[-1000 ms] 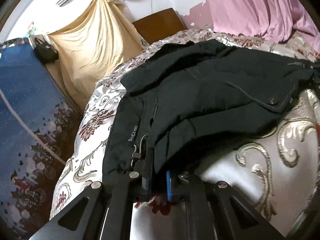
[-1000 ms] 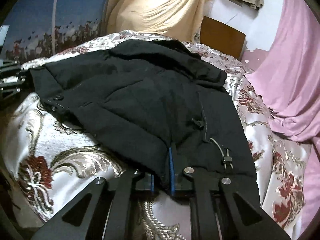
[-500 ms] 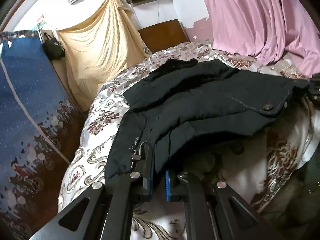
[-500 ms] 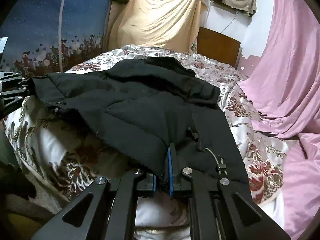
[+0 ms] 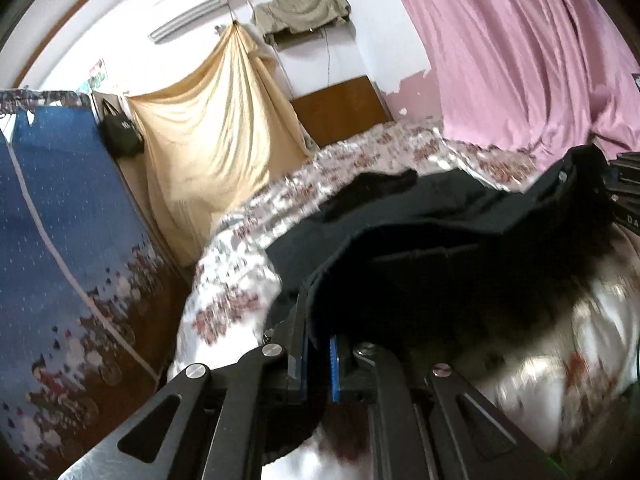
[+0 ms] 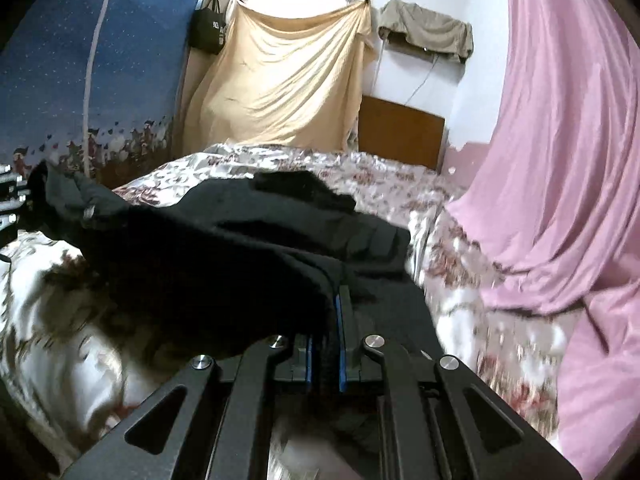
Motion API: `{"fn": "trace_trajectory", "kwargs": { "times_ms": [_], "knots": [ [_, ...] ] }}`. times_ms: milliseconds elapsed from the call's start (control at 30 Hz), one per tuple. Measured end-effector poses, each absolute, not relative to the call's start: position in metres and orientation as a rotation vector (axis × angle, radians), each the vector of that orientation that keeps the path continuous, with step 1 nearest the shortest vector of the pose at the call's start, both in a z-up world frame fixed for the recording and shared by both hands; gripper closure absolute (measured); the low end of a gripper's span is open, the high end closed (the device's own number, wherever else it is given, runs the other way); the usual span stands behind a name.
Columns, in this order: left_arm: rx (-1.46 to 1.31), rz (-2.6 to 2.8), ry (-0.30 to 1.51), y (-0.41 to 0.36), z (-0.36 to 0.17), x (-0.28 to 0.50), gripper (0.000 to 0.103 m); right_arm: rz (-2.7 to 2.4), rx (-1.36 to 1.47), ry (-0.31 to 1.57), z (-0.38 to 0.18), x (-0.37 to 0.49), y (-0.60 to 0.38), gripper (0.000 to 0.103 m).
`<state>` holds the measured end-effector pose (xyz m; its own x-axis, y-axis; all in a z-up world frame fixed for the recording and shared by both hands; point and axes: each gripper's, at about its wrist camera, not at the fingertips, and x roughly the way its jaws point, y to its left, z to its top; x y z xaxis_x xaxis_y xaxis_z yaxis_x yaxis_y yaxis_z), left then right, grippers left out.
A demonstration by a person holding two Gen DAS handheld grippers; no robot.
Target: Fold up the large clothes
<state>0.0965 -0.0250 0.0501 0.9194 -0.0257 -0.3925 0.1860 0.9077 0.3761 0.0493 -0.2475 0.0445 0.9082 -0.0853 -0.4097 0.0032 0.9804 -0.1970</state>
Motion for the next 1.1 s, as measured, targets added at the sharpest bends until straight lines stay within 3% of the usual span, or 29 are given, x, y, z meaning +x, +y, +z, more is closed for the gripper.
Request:
{"fn": "trace_trajectory", "kwargs": {
  "times_ms": [533, 1100],
  "knots": [
    [0.281, -0.061, 0.297, -0.03, 0.083, 0.204, 0.095, -0.153, -0.167, 0.313, 0.08, 0.139, -0.248, 0.096],
    [0.267, -0.105, 0.336, -0.027, 0.09, 0.361, 0.095, -0.184, -0.316, 0.279, 0.109, 0.291, -0.229, 0.096]
  ]
}}
